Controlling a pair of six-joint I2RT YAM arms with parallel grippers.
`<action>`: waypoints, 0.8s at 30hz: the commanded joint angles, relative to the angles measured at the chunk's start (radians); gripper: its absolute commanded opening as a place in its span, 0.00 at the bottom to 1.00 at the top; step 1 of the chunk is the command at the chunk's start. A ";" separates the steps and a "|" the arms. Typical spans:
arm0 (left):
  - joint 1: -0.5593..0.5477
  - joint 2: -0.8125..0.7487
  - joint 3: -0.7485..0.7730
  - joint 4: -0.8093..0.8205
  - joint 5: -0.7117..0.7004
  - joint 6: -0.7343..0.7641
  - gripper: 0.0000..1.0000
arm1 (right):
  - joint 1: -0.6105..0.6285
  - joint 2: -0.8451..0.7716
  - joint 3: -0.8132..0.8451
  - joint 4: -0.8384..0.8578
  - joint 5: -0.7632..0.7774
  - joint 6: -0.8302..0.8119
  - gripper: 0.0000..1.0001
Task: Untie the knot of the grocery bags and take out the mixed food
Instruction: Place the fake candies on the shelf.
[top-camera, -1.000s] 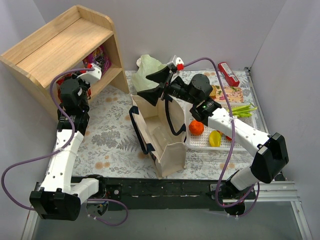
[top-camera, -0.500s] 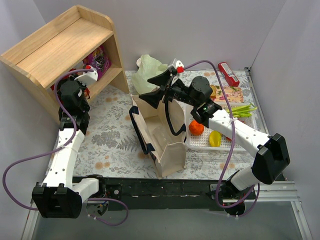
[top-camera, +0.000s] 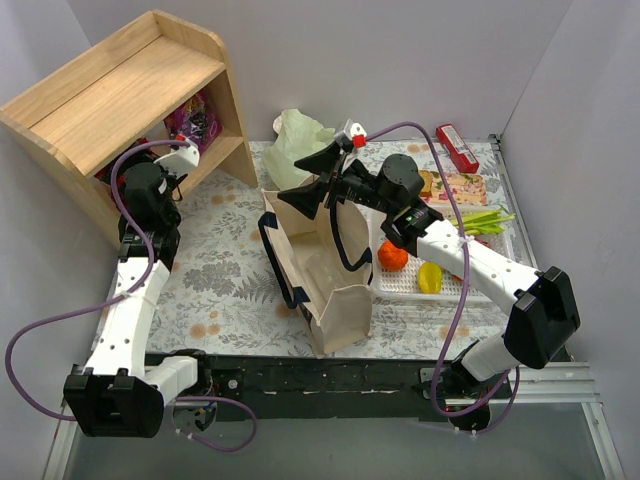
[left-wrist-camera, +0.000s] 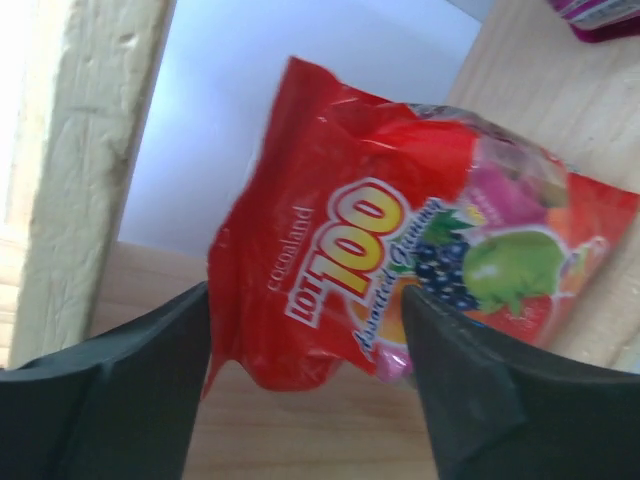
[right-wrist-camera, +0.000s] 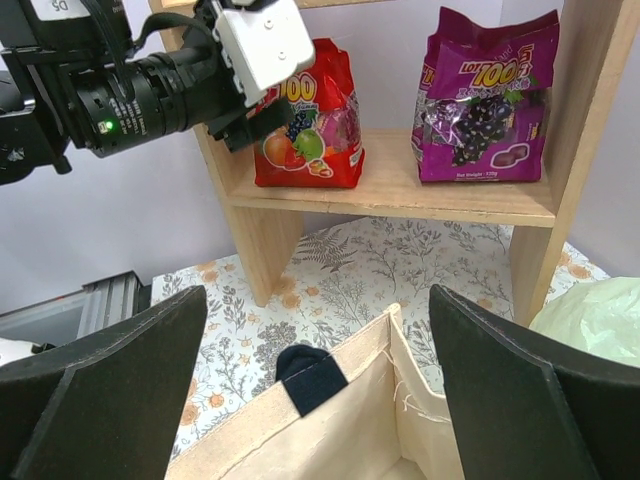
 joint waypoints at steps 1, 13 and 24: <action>0.009 -0.046 0.068 -0.041 0.033 -0.084 0.79 | -0.004 -0.028 0.004 0.041 -0.010 -0.002 0.98; 0.005 -0.124 0.148 -0.476 0.496 -0.332 0.86 | -0.005 -0.001 0.033 0.035 -0.021 0.002 0.98; 0.005 -0.261 0.140 -0.447 0.922 -0.554 0.98 | -0.005 -0.047 0.036 -0.081 -0.030 -0.139 0.98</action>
